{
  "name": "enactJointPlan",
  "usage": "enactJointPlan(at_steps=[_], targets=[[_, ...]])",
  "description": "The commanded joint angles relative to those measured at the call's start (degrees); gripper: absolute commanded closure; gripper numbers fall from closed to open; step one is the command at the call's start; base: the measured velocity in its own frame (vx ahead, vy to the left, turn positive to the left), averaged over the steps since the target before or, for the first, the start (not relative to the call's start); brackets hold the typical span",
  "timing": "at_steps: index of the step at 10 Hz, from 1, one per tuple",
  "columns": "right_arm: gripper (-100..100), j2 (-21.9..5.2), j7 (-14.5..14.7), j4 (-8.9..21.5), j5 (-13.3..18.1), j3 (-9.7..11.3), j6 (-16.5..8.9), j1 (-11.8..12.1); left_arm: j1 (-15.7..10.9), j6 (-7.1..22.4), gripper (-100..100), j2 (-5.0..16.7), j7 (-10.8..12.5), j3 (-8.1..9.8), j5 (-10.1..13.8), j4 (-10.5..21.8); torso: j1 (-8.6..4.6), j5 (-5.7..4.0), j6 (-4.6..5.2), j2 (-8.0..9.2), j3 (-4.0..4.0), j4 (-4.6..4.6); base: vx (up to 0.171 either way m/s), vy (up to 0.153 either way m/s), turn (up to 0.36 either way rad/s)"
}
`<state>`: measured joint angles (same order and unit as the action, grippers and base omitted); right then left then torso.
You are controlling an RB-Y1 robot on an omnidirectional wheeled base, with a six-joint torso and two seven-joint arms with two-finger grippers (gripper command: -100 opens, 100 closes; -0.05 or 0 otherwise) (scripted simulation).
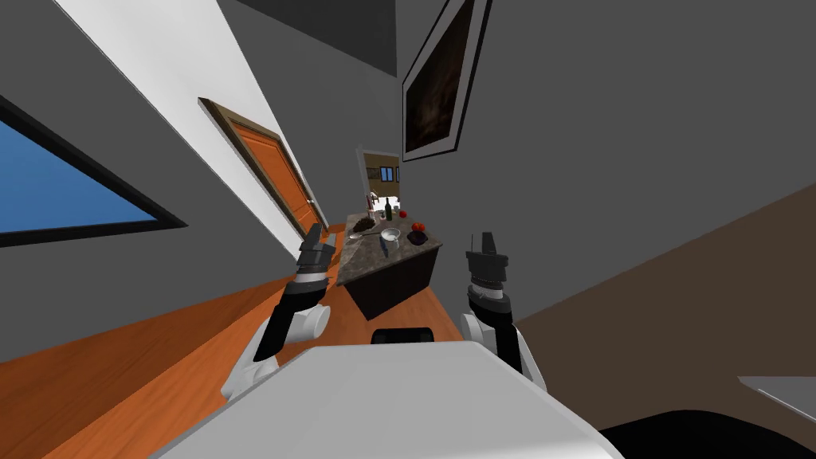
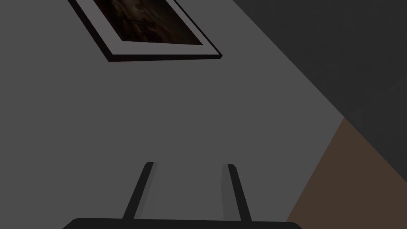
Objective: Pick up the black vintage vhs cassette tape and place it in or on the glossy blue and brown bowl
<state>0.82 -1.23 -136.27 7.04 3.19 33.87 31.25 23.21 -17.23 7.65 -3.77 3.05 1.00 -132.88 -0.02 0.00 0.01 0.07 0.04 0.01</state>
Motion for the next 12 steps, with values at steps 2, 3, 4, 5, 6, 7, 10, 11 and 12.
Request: enactJointPlan(at_steps=[2,3,4,5,6,7,10,11,12], targets=[[0,0.0,0.0,0.0,0.0,0.0,0.0,0.0,-1.8,4.5,-100,1.5,-0.9,-0.8,2.0,0.8,0.0,0.0,-0.02,-0.02,-0.01,0.0,-0.012,-0.007,-0.086],[0,0.0,0.0,0.0,0.0,0.0,0.0,0.0,-1.8,5.7,-100,1.5,-0.9,-0.8,2.0,0.8,-0.01,0.0,0.0,-0.03,-0.02,-0.01,-0.01,-0.005,-0.052],[0,0.0,0.0,0.0,0.0,0.0,0.0,0.0,-2.8,7.4,-100,2.6,-1.5,-1.22,3.6,1.2,0.0,0.0,-0.02,-0.03,-0.02,-0.01,-0.012,-0.007,-0.109],[0,0.0,0.0,0.0,0.0,0.0,0.0,0.0,-2.8,8.9,-100,2.6,-1.5,-1.22,3.6,1.2,0.0,0.0,0.0,-0.04,-0.02,-0.01,-0.011,-0.005,-0.062],[0,0.0,0.0,0.0,0.0,0.0,0.0,0.0,-4.0,10.7,-100,3.7,-2.0,-1.66,5.2,1.7,0.0,0.0,-0.02,-0.03,-0.02,-0.01,-0.013,-0.011,-0.13],[0,0.0,0.0,0.0,0.0,0.0,0.0,0.0,-4.0,12.4,-100,3.7,-2.0,-1.66,5.2,1.7,-0.02,-0.01,0.0,-0.03,-0.02,0.0,-0.013,-0.007,-0.064],[0,0.0,0.0,0.0,0.0,0.0,0.0,0.0,-6.5,17.9,-100,6.0,-3.2,-2.6,8.8,2.8,0.01,0.0,-0.03,-0.02,-0.01,0.0,-0.017,-0.008,-0.109],[0,0.0,0.0,0.0,0.0,0.0,0.0,0.0,-6.5,19.3,-100,6.0,-3.2,-2.6,8.8,2.8,0.0,0.0,-0.01,-0.01,0.0,0.0,-0.016,-0.005,-0.076],[0,0.0,0.0,0.0,0.0,0.0,0.0,0.0,-6.5,20.1,-100,6.0,-3.2,-2.6,8.8,2.8,0.01,0.0,-0.03,-0.01,-0.01,0.0,-0.006,-0.003,0.002]])
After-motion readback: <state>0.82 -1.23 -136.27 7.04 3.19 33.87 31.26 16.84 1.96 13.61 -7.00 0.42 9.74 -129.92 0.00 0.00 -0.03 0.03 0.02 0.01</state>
